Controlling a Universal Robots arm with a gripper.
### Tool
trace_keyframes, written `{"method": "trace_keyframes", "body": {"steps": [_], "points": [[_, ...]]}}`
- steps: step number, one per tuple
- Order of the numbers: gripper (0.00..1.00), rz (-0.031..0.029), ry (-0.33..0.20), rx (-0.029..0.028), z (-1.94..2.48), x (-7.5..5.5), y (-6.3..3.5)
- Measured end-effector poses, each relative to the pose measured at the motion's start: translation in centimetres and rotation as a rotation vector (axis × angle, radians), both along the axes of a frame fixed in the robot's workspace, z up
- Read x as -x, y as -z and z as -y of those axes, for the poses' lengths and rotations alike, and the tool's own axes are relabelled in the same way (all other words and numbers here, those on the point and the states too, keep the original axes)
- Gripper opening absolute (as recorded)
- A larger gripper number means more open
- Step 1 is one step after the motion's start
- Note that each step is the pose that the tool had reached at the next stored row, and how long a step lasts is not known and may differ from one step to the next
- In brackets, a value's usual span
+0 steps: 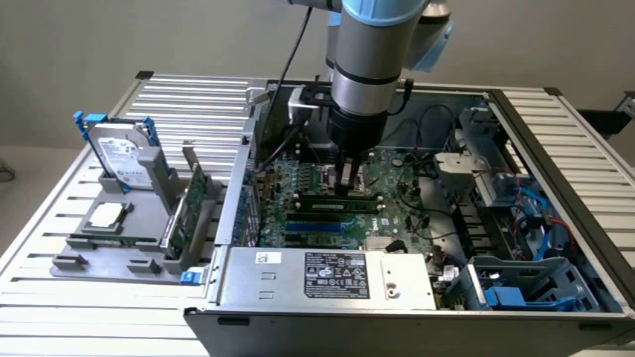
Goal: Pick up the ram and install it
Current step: 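Press down the ram until it locks into place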
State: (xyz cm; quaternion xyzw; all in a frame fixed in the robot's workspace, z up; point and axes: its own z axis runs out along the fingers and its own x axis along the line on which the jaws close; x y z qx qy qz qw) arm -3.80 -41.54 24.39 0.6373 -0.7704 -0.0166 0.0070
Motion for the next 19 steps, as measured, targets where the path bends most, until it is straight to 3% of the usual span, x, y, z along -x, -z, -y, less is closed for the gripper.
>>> {"method": "trace_keyframes", "body": {"steps": [19], "points": [[0.11,0.0016,0.272,0.0000,0.00,0.00,0.00]]}}
